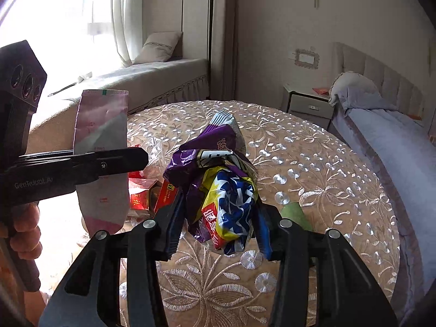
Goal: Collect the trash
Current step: 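Grasp the pink-white wrapper with the left tool while the right tool grasps the purple wrappers, then lift both wrappers and carry them toward the white bin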
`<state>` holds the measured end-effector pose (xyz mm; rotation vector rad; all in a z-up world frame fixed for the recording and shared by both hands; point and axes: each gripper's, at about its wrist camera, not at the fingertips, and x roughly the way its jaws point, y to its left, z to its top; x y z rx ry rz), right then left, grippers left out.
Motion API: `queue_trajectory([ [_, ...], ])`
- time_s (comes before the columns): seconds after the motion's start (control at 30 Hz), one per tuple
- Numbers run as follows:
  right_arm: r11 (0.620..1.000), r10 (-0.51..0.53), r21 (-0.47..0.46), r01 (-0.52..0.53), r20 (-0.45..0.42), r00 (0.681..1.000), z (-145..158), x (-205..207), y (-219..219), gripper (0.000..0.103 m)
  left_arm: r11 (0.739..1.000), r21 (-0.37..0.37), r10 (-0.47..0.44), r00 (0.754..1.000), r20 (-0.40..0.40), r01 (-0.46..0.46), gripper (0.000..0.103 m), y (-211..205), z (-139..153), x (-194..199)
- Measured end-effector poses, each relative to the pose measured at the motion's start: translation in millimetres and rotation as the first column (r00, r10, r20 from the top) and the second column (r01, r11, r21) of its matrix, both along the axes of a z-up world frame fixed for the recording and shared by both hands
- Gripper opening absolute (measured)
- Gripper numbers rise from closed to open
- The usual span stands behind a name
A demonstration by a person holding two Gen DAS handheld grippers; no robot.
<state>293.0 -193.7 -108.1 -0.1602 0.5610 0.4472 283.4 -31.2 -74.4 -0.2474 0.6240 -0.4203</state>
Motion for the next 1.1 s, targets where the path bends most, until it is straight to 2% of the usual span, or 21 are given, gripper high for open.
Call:
queue_trajectory([
  [0.23,1.000,-0.021,-0.006,0.022,0.048,0.999,19.3,-39.4,-20.6,0.046,0.999,0.048,-0.027,0.999,0.042,0.025,0.002,-25.1,19.6,-35.9],
  [0.6,0.997,-0.079,0.014,0.078,0.114,0.990,40.9,-108.7,-65.4,0.046,0.988,0.127,-0.100,0.989,0.112,0.086,0.003,-86.7,43.3,-100.3],
  [0.83,0.986,-0.165,0.032,0.162,0.132,0.977,45.6,-155.9,-106.6,0.046,0.974,0.164,-0.179,0.976,0.120,0.159,0.003,-133.9,40.0,-135.5],
  [1.1,0.960,-0.280,0.023,0.280,0.107,0.954,34.3,-201.7,-156.6,0.046,0.936,0.220,-0.302,0.949,0.095,0.276,0.003,-199.9,16.3,-162.9],
])
